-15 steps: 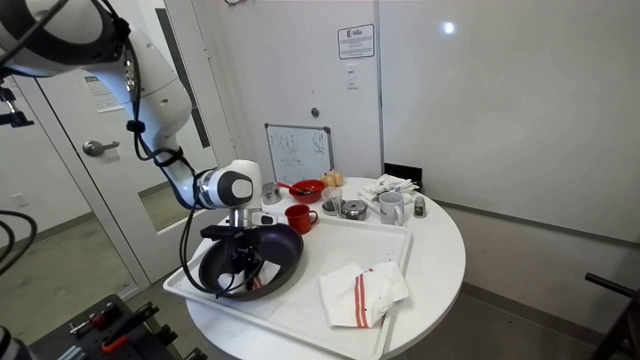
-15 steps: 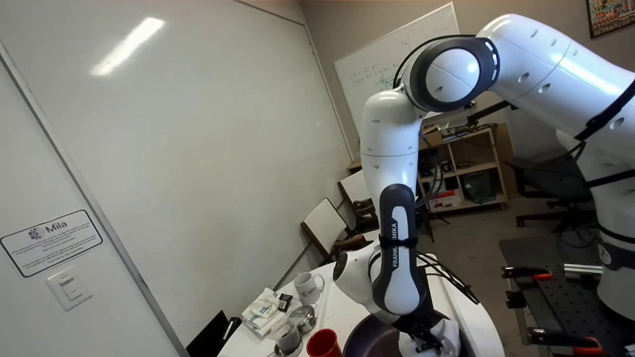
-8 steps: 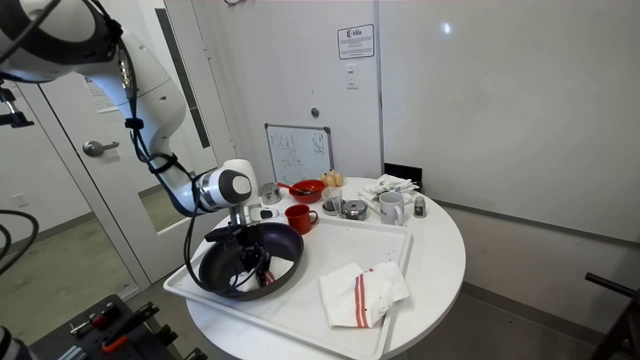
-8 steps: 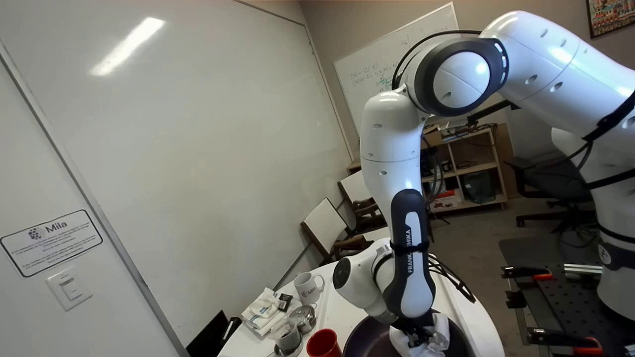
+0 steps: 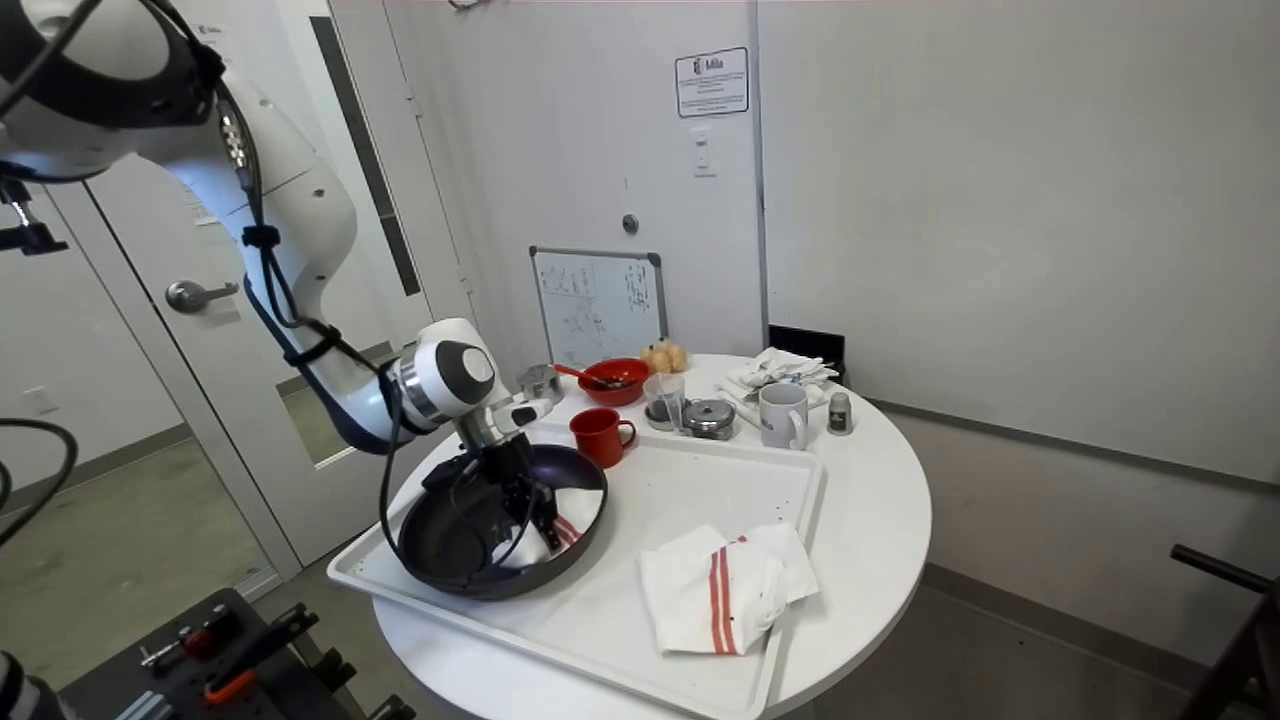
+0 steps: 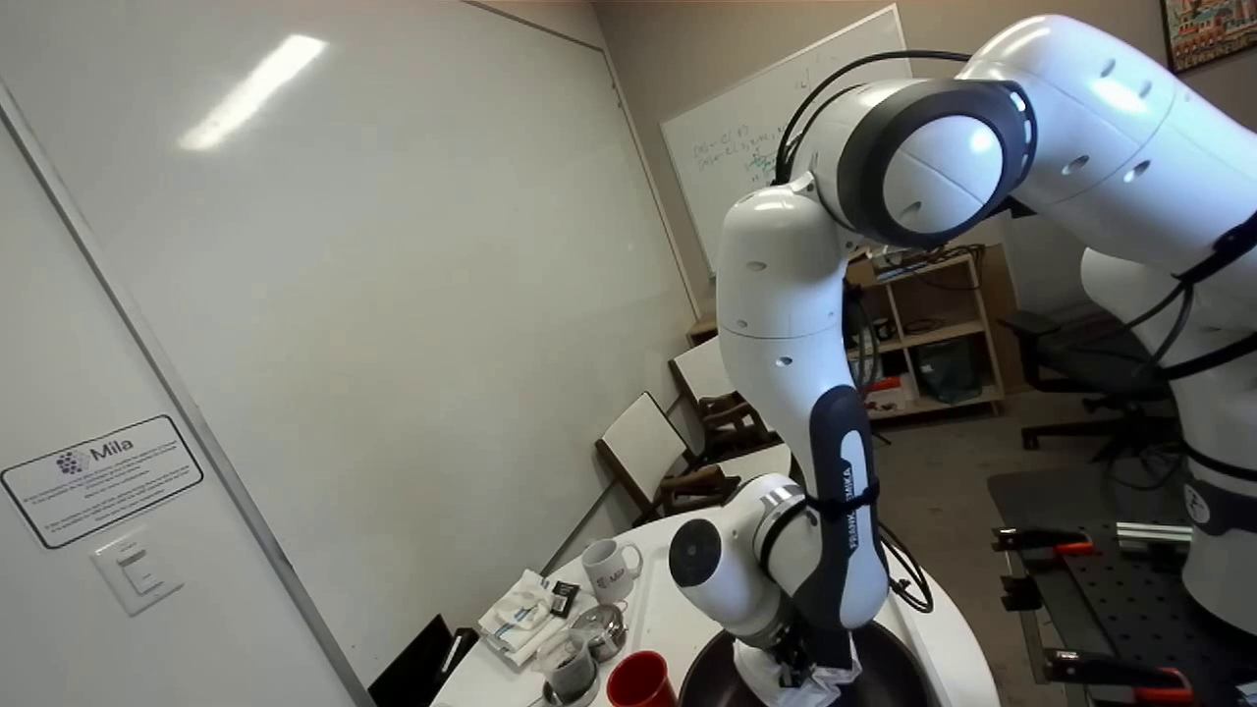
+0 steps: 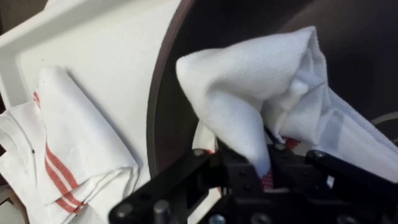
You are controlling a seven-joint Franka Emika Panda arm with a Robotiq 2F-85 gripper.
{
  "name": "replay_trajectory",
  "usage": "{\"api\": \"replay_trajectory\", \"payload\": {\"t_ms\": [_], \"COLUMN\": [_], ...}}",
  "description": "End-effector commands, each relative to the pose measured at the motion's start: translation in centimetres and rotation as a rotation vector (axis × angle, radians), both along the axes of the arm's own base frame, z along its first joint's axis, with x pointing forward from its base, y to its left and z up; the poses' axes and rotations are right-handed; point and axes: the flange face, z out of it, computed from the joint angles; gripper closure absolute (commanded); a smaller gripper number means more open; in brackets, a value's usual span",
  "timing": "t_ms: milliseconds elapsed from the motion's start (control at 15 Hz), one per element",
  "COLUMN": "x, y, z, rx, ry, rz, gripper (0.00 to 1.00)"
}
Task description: Pick up the white and red towel on the left and use it to wipe the black pan
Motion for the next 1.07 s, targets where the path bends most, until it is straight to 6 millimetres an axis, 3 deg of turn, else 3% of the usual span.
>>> {"api": "replay_trajectory", "payload": {"t_ms": [0, 600, 1000], "x": [0.0, -0.1, -0.7], "y": [1.5, 5.6, 6.7], "z": [-1.5, -0.9, 0.0], "rx": [-0.021, 0.095, 0.283], "ry": [-0.12, -0.268, -0.291], "rz": [0.032, 0.132, 0.203], "gripper": [0.96, 0.96, 0.96]}}
